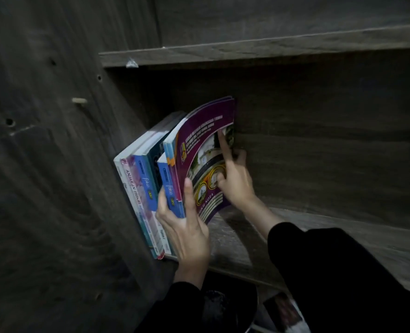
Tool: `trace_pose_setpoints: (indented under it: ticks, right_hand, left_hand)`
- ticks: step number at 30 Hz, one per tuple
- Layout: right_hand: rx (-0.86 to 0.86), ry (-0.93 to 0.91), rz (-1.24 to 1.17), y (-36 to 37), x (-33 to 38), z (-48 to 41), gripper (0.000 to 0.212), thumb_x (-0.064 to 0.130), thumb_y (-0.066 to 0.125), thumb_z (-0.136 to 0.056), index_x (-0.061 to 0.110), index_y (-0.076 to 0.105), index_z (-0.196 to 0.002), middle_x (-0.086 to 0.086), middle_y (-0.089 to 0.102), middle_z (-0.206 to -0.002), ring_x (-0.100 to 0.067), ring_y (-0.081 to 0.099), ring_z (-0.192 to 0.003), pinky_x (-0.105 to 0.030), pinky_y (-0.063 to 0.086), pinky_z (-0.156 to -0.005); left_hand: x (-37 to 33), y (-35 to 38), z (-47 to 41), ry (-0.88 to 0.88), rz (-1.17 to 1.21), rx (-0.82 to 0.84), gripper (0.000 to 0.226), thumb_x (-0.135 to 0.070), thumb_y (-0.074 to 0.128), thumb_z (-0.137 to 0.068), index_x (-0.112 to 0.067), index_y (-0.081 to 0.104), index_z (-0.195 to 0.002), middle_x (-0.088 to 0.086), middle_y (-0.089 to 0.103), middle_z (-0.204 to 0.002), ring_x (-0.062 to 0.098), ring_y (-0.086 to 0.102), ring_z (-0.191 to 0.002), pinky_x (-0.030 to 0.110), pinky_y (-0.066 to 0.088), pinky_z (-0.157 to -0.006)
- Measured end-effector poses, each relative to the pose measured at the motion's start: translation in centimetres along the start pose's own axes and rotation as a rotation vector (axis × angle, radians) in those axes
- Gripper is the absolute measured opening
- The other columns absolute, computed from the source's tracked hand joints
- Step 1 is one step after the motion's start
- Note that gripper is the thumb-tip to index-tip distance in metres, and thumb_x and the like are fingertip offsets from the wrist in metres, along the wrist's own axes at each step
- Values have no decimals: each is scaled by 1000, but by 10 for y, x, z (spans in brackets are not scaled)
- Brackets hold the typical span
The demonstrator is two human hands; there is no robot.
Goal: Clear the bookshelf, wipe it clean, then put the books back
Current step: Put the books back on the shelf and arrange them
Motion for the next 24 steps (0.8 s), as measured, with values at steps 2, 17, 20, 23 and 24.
trace_pose_setpoints:
  ticks: [2, 17, 20, 23, 24]
  right_hand:
    - [-37, 140, 20, 15, -14, 11, 80, 23, 50, -96, 60, -5, -140, -23, 17, -148, -40, 49, -115, -46, 51, -89]
    - [433, 505, -604, 87, -30, 35, 55, 35, 36, -103, 36, 10, -152, 0, 33, -153, -24, 39, -136, -41, 37, -108]
    - [404, 503, -578, 85, -33, 40, 56, 37, 40, -102, 39, 13, -151, -2, 42, -148, -25, 47, -129, -42, 41, -104]
    - [381, 474, -605, 79, -30, 45, 55, 31, 47, -100, 37, 23, -149, -2, 48, -143, -22, 51, -124, -36, 44, -100]
    - [369, 467, -617, 77, -30, 46, 55, 27, 50, -99, 35, 27, -148, -2, 50, -141, -21, 52, -122, -34, 45, -96]
  left_hand:
    - [0, -1, 6, 29, -46, -23, 109, 20, 54, -74, -34, 1, -152, 20, 19, -143, 41, 29, -124, 40, 25, -106]
    - [23, 10, 17, -53, -39, 43, 100, -13, 54, -83, -19, -20, -149, 14, -8, -157, 31, -7, -147, 56, -1, -117]
    - [20, 6, 17, -46, -40, 64, 103, -10, 57, -79, -18, -18, -150, 16, -9, -157, 32, -7, -147, 56, 0, -117]
    - [18, -2, 18, -64, -11, 87, 105, -5, 59, -77, -19, -14, -151, 23, -1, -157, 33, -8, -147, 50, 1, -119]
    - [16, -5, 17, -71, 2, 89, 104, -4, 59, -77, -20, -12, -152, 23, -1, -156, 32, -8, -147, 46, 0, -120]
Point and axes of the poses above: each hand's wrist, its own z-axis away from the middle knuckle, its own y-axis out of the palm, x = y × z, the point moved 9 cm from there along -z, towards the middle knuckle
